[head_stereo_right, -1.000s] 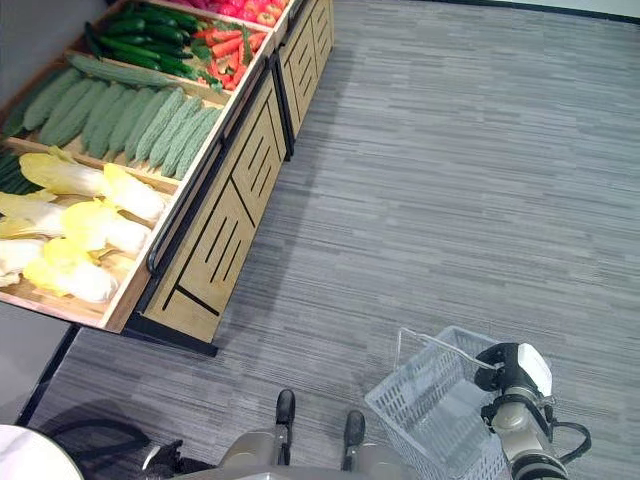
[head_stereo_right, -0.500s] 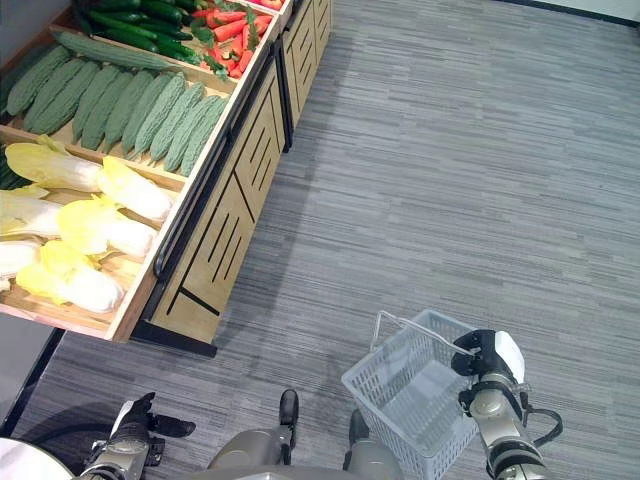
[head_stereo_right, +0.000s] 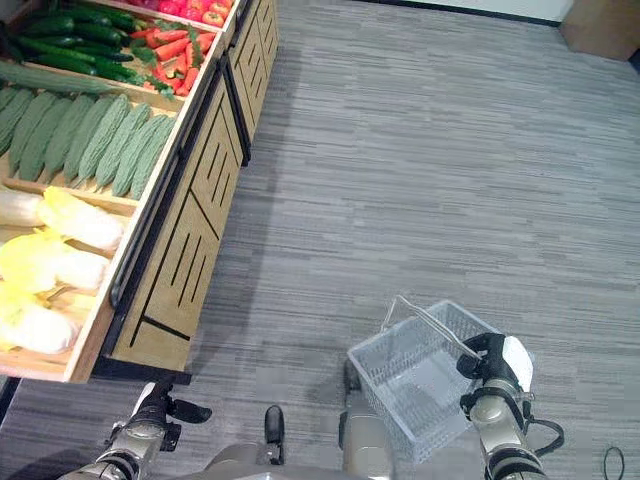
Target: Get the vegetables into the basket
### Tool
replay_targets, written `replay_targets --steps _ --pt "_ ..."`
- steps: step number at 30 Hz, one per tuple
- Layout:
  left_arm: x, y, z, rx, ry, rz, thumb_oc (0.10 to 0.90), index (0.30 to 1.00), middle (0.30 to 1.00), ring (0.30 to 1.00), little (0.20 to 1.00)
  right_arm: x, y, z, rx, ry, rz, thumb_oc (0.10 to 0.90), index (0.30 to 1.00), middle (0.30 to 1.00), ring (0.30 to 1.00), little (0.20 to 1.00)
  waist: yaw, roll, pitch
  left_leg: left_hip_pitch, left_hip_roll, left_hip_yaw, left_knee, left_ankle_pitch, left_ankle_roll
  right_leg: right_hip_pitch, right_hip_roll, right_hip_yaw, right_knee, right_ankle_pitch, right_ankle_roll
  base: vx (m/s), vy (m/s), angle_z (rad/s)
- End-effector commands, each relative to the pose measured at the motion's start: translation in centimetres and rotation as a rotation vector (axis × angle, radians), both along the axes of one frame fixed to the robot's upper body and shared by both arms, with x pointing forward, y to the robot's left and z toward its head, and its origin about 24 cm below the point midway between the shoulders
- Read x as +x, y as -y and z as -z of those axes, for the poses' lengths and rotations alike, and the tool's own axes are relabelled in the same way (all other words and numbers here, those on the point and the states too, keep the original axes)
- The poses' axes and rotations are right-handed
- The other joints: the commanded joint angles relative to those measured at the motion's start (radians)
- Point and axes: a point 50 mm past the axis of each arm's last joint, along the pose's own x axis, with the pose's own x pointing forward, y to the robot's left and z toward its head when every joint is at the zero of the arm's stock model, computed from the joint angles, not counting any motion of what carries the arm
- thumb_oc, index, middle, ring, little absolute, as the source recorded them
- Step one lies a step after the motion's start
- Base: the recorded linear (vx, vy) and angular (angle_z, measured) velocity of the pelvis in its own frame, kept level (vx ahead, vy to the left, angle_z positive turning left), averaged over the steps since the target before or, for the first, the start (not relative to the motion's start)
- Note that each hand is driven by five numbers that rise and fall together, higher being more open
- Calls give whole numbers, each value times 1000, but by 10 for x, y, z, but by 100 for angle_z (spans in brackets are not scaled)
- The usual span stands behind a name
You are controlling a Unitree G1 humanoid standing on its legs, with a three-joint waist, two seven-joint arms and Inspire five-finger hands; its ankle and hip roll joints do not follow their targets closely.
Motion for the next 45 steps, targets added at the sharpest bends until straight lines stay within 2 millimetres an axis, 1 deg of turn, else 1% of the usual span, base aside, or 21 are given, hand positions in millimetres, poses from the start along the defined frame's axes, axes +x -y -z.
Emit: replay_targets --steps 1,3,6,8,11,17,20,22,23,24,27,28,29,31,34,36,37,40,42,43,45 --pt "11 -15 -12 42 76 -14 900 1000 1000 1000 1000 -14 24 -7 -89 -59 -12 400 300 300 300 300 2 14 -7 29 14 -30 95 -111 -35 -2 7 31 107 35 30 294 -203 70" --pt "3 -12 -7 21 56 -32 900 1000 1000 1000 1000 -20 29 -6 -94 -79 -1 400 300 300 300 300 5 22 -39 54 33 -38 86 -116 -49 28 29 3 96 27 15 265 -212 67" --pt "-3 -8 -3 2 36 -46 900 1000 1000 1000 1000 -21 33 -8 -99 -80 8 400 300 300 300 300 4 37 -61 71 66 -47 68 -94 -68 39 47 -27 106 4 2 172 -187 15" --pt "-7 -8 -1 2 19 -57 900 1000 1000 1000 1000 -15 35 -14 -111 -58 -4 400 300 300 300 300 3 49 -66 75 93 -54 56 -71 -84 31 61 -44 123 -22 -8 116 -189 24" --pt "-11 -9 1 6 -1 -70 900 1000 1000 1000 1000 -11 37 -19 -129 -41 -11 400 300 300 300 300 3 55 -69 71 112 -60 56 -54 -97 32 72 -58 134 -42 -20 79 -128 10" --pt "-22 -5 7 -4 -48 -82 900 1000 1000 1000 1000 -7 41 -26 -155 -35 -33 400 300 300 300 300 5 71 -76 66 132 -73 64 -18 -112 37 86 -77 144 -68 -35 76 -104 10" --pt "-39 -7 13 -5 -102 -104 900 1000 1000 1000 1000 -2 41 -31 -177 -30 -70 400 300 300 300 300 16 85 -79 53 148 -102 74 37 -124 44 96 -89 160 -95 -58 92 -146 17" --pt "-41 -7 13 -9 -107 -111 900 1000 1000 1000 1000 -1 42 -32 -186 -29 -77 400 300 300 300 300 17 85 -79 43 149 -106 84 43 -127 47 95 -96 157 -100 -61 33 -81 22" --pt "-43 -6 14 -12 -111 -118 900 1000 1000 1000 1000 1 43 -36 -199 -20 -85 400 300 300 300 300 19 84 -75 24 149 -101 115 48 -131 54 91 -105 154 -106 -65 35 -79 37" --pt "-43 -4 15 -19 -113 -122 900 1000 1000 1000 1000 3 44 -39 -203 3 -77 400 300 300 300 300 20 77 -60 -17 138 -71 166 51 -134 77 72 -132 150 -117 -71 27 -93 46" --pt "-40 1 16 -24 -112 -106 900 1000 1000 1000 1000 2 48 -42 -209 18 -52 400 300 300 300 300 24 63 -36 -98 145 18 150 40 -127 115 29 -180 134 -125 -63 -6 -43 75" --pt "-41 3 17 -23 -118 -96 900 1000 1000 1000 1000 0 49 -42 -210 23 -42 400 300 300 300 300 27 61 -33 -144 152 54 117 51 -127 131 15 -200 126 -126 -55 35 6 89" --pt "-41 4 17 -25 -123 -90 900 1000 1000 1000 1000 -1 50 -43 -211 26 -36 400 300 300 300 300 32 63 -30 -171 155 61 103 61 -128 141 11 -209 123 -129 -53 71 22 110" --pt "-45 6 19 -21 -139 -79 900 1000 1000 1000 1000 -2 50 -42 -214 24 -28 400 300 300 300 300 48 71 -28 -235 169 84 57 123 -139 170 11 -226 116 -143 -50 125 62 111" --pt "-54 4 21 -13 -166 -84 900 1000 1000 1000 1000 -1 46 -38 -205 16 -36 400 300 300 300 300 73 68 -29 -253 179 86 50 158 -146 212 17 -218 111 -159 -52 179 119 19" --pt "-60 3 22 -14 -186 -98 900 1000 1000 1000 1000 -1 43 -36 -196 13 -43 400 300 300 300 300 79 65 -33 -237 176 93 47 147 -141 228 15 -214 109 -167 -48 172 210 -25" --pt "-71 0 24 -6 -218 -113 900 1000 1000 1000 1000 -6 39 -28 -176 -20 -39 400 300 300 300 300 87 55 -49 -213 156 105 42 129 -124 247 -7 -201 105 -164 -36 146 199 -26" --pt "-73 -1 24 -2 -226 -114 900 1000 1000 1000 1000 -7 38 -25 -166 -28 -30 400 300 300 300 300 90 47 -52 -213 144 114 54 114 -115 254 -21 -198 101 -161 -29 113 201 -23" --pt "-72 -5 22 9 -222 -119 900 1000 1000 1000 1000 -8 35 -19 -152 -48 -22 400 300 300 300 300 100 25 -52 -217 124 121 95 75 -94 254 -48 -180 100 -145 -12 89 193 -10" --pt "-72 -5 22 9 -222 -119 900 1000 1000 1000 1000 -8 35 -19 -152 -48 -22 400 300 300 300 300 100 25 -52 -217 124 121 96 75 -94 253 -48 -180 100 -145 -12 89 222 -10" --pt "-66 -12 18 25 -197 -131 900 1000 1000 1000 1000 -6 28 -13 -125 -59 -19 400 300 300 300 300 108 0 -52 -218 96 129 116 37 -71 242 -77 -167 99 -106 10 87 267 -12"
